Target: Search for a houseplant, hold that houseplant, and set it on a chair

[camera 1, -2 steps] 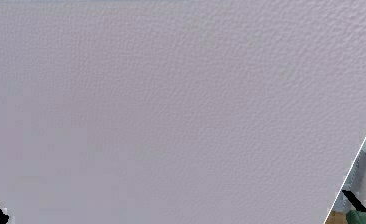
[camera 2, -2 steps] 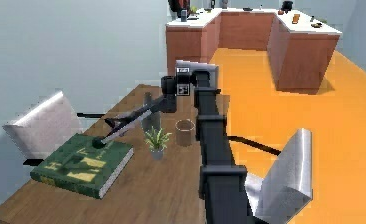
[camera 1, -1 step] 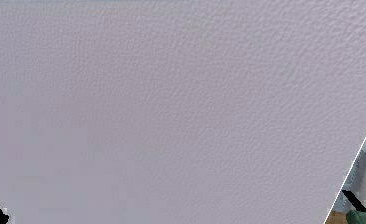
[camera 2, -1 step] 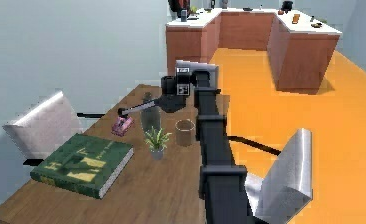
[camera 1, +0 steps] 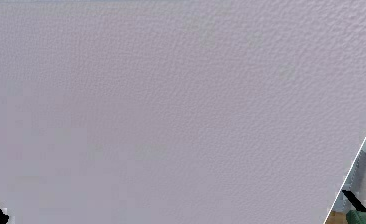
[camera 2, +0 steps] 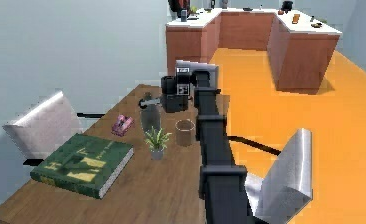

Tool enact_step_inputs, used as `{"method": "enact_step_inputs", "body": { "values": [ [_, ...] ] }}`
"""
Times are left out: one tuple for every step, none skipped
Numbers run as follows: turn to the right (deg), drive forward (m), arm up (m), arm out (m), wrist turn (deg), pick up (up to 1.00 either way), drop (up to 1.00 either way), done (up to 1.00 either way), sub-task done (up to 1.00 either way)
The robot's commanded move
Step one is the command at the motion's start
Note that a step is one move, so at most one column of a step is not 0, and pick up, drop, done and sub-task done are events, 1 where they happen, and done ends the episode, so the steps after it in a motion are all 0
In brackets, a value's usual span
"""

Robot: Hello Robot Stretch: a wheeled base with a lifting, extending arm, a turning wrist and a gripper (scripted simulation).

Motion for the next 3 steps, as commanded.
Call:
{"method": "enact_step_inputs", "body": {
  "values": [
    [0.0,0.00,-0.30,0.00,0.0,0.00,0.00,0.00,0.00],
    [0.0,0.00,0.00,0.00,0.0,1.00,0.00,0.00,0.00],
    [0.0,0.00,0.10,0.00,0.0,0.00,0.00,0.00,0.00]
  ]
}}
